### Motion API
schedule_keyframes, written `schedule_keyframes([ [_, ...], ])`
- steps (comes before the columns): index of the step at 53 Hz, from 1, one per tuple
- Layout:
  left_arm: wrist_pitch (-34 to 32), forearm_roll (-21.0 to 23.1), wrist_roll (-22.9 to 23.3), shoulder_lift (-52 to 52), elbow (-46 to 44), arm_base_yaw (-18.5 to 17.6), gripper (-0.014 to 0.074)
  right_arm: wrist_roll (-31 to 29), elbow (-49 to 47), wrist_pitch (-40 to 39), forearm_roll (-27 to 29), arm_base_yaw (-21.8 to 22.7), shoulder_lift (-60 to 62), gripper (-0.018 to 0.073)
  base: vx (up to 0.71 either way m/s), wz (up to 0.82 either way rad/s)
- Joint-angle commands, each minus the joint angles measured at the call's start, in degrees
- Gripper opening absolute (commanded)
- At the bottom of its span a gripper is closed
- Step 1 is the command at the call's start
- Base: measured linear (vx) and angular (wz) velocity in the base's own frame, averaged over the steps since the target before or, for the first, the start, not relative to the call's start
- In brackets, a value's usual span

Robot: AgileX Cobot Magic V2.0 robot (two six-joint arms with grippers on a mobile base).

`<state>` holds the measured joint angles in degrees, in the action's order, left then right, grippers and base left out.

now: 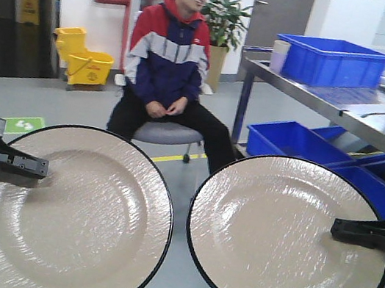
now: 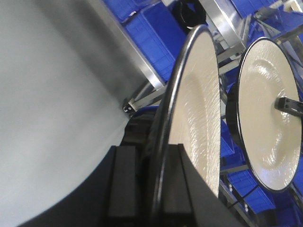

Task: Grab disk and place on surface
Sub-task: 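Drive the base to the steel table holding both plates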

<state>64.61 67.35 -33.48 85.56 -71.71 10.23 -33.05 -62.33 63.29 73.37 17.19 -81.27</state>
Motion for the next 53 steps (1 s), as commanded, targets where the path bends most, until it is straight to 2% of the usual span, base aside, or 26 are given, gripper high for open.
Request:
schedule_keyframes([
  [1,0.0,7.7,0.6,-2.6,-1.9,0.1,-0.0002,0.1,-1.7,1.4,7.8,0.3,2.3,-0.0009,0.23,-0.34],
  [17,0.0,7.7,0.6,-2.6,-1.9,0.1,-0.0002,0.1,-1.7,1.5,7.8,0.3,2.3,-0.0009,0.28,-0.21],
  [53,0.0,7.7,0.6,-2.6,-1.9,0.1,-0.0002,0.1,-1.7,1.4,7.8,0.3,2.3,-0.0009,0.39,-0.04],
])
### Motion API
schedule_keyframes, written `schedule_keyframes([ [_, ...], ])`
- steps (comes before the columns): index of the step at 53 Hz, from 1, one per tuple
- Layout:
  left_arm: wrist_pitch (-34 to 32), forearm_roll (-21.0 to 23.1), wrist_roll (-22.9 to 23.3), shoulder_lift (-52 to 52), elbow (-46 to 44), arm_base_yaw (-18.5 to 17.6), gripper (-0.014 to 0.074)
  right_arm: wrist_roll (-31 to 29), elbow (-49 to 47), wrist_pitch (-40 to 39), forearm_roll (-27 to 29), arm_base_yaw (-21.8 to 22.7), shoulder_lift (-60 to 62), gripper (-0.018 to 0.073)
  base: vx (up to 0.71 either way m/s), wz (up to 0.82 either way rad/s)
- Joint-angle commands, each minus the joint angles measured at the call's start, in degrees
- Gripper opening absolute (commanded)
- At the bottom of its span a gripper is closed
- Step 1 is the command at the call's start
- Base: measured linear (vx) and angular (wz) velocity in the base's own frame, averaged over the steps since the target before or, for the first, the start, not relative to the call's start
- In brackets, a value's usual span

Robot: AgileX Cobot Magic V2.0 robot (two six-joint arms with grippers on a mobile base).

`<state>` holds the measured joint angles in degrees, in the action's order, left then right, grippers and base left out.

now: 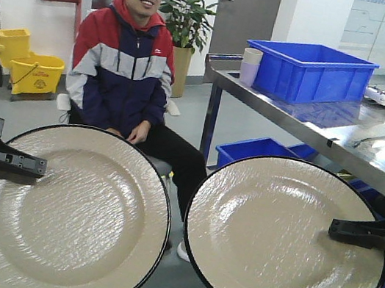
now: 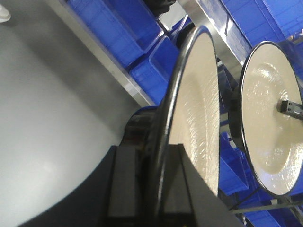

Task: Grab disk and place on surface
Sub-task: 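Drive the base to the steel table holding both plates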

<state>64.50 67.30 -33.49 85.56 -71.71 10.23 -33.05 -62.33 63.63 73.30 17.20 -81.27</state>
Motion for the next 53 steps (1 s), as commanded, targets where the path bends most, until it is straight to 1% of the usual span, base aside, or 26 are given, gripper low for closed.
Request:
schedule_keyframes([
  [1,0.1,7.8,0.7,-2.6,-1.9,0.1,-0.0002,0.1,-1.7,1.1,7.9,0.3,2.3,-0.0009,0.44,-0.14],
  [19,0.1,7.8,0.7,-2.6,-1.9,0.1,-0.0002,0.1,-1.7,1.1,7.8,0.1,2.3,-0.0009,0.46,-0.24],
  [53,-0.1,7.8,0.7,-2.6,-1.9,0.1,-0.0001,0.1,-1.7,1.1,7.9,0.1,2.3,-0.0009,0.45,-0.40],
])
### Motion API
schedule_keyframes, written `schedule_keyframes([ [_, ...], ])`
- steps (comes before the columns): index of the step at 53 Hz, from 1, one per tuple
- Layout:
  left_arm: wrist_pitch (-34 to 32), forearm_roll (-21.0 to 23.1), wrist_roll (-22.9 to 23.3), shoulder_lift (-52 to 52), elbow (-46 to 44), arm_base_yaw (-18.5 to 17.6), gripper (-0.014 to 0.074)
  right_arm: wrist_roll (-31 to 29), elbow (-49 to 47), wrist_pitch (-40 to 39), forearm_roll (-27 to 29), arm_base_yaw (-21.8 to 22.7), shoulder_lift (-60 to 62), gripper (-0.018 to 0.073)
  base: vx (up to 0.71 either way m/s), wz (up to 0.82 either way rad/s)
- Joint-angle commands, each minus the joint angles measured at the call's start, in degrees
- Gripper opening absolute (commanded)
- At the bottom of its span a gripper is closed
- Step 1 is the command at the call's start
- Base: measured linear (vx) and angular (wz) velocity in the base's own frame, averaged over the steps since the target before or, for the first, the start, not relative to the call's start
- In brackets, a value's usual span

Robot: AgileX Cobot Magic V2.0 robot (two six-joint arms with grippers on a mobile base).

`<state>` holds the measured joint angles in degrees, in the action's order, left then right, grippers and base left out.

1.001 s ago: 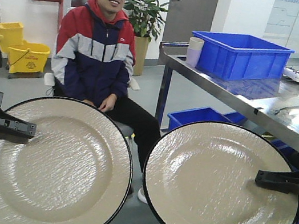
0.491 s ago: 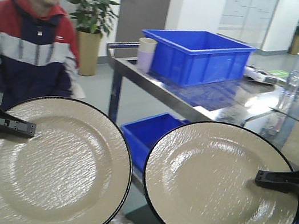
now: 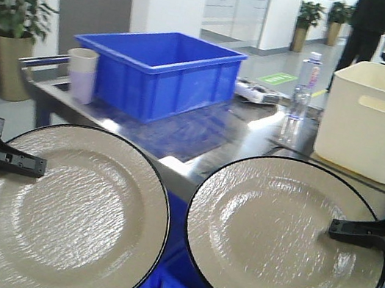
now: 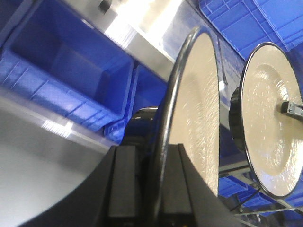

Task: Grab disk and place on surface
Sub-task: 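Drive the base to the steel table holding both plates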

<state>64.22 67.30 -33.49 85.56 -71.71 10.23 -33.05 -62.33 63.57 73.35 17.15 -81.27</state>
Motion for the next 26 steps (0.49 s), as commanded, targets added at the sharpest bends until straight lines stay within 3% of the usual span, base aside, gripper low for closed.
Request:
schedule_keyframes([
  [1,0.2,7.8,0.7,-2.6,-1.9,0.1,-0.0001,0.1,-1.7,1.1,7.8,0.2,2.3,-0.0009,0.42,-0.40],
  [26,0.2,7.8,0.7,-2.6,-1.9,0.1,-0.0001,0.1,-1.7,1.1,7.9,0.2,2.3,-0.0009,0.36,-0.54],
])
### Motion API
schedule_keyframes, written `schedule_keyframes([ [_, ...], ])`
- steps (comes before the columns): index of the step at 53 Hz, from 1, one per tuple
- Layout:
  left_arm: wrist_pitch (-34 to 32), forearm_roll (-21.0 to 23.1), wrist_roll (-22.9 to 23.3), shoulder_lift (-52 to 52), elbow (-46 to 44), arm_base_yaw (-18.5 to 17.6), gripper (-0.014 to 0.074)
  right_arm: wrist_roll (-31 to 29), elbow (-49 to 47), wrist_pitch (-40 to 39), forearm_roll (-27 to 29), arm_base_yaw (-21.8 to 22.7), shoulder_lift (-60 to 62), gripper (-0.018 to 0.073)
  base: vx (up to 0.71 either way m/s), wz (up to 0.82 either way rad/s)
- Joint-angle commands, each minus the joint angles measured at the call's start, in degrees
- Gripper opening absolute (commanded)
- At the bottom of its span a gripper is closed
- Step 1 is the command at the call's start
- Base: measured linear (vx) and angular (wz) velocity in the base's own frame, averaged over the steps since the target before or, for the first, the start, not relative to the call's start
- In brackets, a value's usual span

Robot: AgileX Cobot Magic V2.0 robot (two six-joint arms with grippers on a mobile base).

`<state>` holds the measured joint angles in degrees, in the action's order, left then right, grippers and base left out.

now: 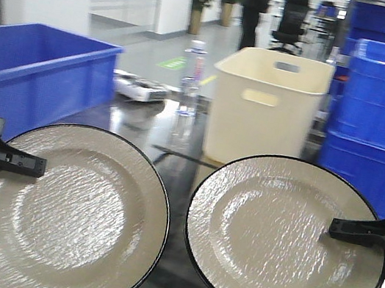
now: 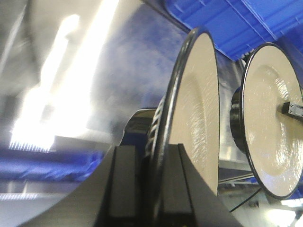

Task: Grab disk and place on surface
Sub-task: 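Drive the base to the steel table holding both plates, then lower the left gripper's plate onto the steel table and release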

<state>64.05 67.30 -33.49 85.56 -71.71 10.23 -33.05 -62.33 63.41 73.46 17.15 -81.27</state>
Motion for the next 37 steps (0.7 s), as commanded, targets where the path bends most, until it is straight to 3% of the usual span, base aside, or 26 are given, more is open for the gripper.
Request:
schedule_keyframes([
  [1,0.3,7.8,0.7,-2.6,-1.9,0.1,-0.0001,0.1,-1.7,1.3,7.7,0.2,2.3,-0.0009,0.29,-0.65],
  [21,-0.3,7.8,0.7,-2.5,-1.9,0.1,-0.0001,0.1,-1.7,1.3,7.7,0.2,2.3,-0.0009,0.24,-0.60],
  [37,-1.4,7.8,0.7,-2.5,-1.9,0.1,-0.0001,0.1,-1.7,1.3,7.7,0.2,2.3,-0.0009,0.08,-0.21],
])
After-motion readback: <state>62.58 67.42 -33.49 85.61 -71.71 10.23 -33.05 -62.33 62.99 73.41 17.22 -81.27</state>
